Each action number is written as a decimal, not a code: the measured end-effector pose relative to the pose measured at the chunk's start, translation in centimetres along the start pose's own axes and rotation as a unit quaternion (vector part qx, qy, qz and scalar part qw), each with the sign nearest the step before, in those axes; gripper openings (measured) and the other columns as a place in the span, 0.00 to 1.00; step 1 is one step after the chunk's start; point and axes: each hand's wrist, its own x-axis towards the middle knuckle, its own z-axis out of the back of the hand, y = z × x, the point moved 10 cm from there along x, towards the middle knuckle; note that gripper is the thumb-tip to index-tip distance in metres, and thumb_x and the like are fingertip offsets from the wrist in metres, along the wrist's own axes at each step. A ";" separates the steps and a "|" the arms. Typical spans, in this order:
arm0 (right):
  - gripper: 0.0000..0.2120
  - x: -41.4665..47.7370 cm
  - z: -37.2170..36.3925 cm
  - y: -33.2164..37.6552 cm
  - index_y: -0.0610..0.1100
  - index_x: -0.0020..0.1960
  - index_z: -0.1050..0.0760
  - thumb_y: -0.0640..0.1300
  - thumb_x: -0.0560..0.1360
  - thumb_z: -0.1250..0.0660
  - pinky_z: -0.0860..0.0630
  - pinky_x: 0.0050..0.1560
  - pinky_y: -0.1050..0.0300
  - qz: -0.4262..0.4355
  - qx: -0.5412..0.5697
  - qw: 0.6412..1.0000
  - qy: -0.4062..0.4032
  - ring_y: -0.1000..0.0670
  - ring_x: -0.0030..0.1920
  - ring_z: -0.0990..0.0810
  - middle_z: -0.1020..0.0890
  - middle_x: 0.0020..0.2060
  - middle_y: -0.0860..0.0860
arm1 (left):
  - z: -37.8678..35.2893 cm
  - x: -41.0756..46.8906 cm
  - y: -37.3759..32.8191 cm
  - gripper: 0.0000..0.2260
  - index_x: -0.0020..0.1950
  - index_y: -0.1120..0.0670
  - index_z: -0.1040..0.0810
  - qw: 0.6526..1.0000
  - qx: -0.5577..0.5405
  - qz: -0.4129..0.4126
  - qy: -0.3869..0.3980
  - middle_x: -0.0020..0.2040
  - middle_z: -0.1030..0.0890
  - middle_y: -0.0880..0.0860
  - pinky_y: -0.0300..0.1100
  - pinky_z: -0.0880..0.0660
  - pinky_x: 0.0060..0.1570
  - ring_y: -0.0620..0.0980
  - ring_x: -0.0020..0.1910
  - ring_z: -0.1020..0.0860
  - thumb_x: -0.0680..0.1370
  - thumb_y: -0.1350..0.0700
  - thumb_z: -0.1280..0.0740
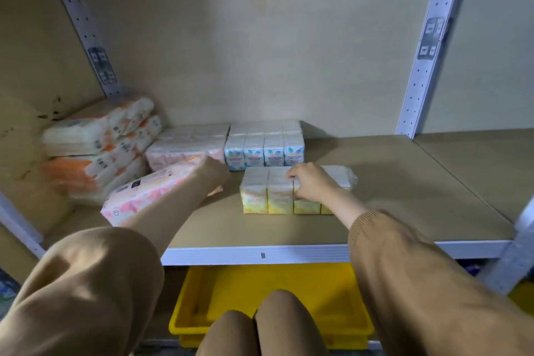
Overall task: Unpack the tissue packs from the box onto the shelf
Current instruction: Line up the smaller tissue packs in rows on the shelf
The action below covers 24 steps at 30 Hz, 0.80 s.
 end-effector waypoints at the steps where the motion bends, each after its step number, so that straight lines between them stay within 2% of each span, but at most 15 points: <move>1: 0.21 0.1 0.0 0.1 0.38 0.63 0.26 0.33 0.70 0.31 0.28 0.65 0.51 0.002 0.000 1.000 0.000 0.43 0.63 0.25 0.22 0.63 0.44 | 0.4 0.0 1.9 0.15 0.66 0.56 0.29 0.999 0.026 0.034 -0.018 0.64 0.24 0.53 0.48 0.29 0.65 0.54 0.64 0.25 0.80 0.56 0.41; 4: 0.24 0.1 -0.1 0.2 0.41 0.64 0.26 0.34 0.69 0.29 0.29 0.65 0.54 0.010 -0.002 1.000 0.001 0.45 0.63 0.25 0.22 0.63 0.46 | 4.1 -1.5 7.8 0.14 0.64 0.51 0.26 0.981 -0.085 0.096 -0.147 0.63 0.23 0.53 0.47 0.27 0.60 0.56 0.64 0.25 0.79 0.58 0.41; 7: 0.25 0.0 0.1 0.0 0.42 0.65 0.27 0.33 0.69 0.31 0.29 0.63 0.56 0.003 0.003 1.000 -0.007 0.45 0.64 0.25 0.23 0.64 0.46 | 5.6 -3.6 13.7 0.17 0.63 0.49 0.24 0.926 -0.239 0.162 -0.244 0.62 0.22 0.58 0.50 0.26 0.58 0.60 0.61 0.24 0.75 0.55 0.33; 9: 0.24 -0.1 0.1 0.1 0.42 0.65 0.27 0.33 0.69 0.32 0.30 0.64 0.56 -0.001 0.011 1.000 -0.012 0.45 0.64 0.26 0.23 0.64 0.46 | 4.3 -5.0 16.4 0.18 0.63 0.52 0.23 0.876 -0.331 0.199 -0.289 0.60 0.21 0.62 0.52 0.26 0.56 0.63 0.59 0.23 0.73 0.56 0.30; 14: 0.24 -0.6 0.1 0.1 0.41 0.67 0.29 0.34 0.72 0.33 0.32 0.68 0.56 -0.004 0.020 1.000 -0.009 0.46 0.67 0.28 0.25 0.67 0.47 | -2.6 -7.9 18.4 0.17 0.59 0.58 0.21 0.716 -0.508 0.305 -0.369 0.55 0.18 0.65 0.50 0.26 0.53 0.63 0.55 0.22 0.71 0.60 0.29; 18: 0.25 -0.7 0.1 0.3 0.41 0.68 0.30 0.35 0.72 0.32 0.33 0.68 0.56 -0.008 0.028 1.000 -0.010 0.47 0.67 0.29 0.27 0.68 0.47 | -7.1 -9.0 18.9 0.13 0.54 0.61 0.20 0.633 -0.584 0.339 -0.378 0.52 0.17 0.65 0.46 0.28 0.48 0.62 0.52 0.21 0.70 0.62 0.29; 21: 0.24 -0.8 0.2 0.3 0.41 0.68 0.30 0.34 0.72 0.32 0.33 0.67 0.56 -0.008 0.029 0.999 -0.015 0.47 0.67 0.28 0.27 0.68 0.48 | -10.3 -9.6 19.0 0.13 0.54 0.65 0.22 0.620 -0.603 0.364 -0.345 0.53 0.19 0.67 0.42 0.35 0.46 0.63 0.54 0.22 0.71 0.62 0.29; 24: 0.25 -1.0 0.2 0.4 0.42 0.68 0.30 0.35 0.72 0.33 0.34 0.67 0.57 -0.007 0.024 1.000 -0.014 0.48 0.68 0.29 0.28 0.69 0.48 | -13.5 -10.3 18.4 0.15 0.56 0.67 0.24 0.622 -0.611 0.390 -0.297 0.56 0.21 0.68 0.48 0.30 0.51 0.64 0.57 0.24 0.72 0.62 0.29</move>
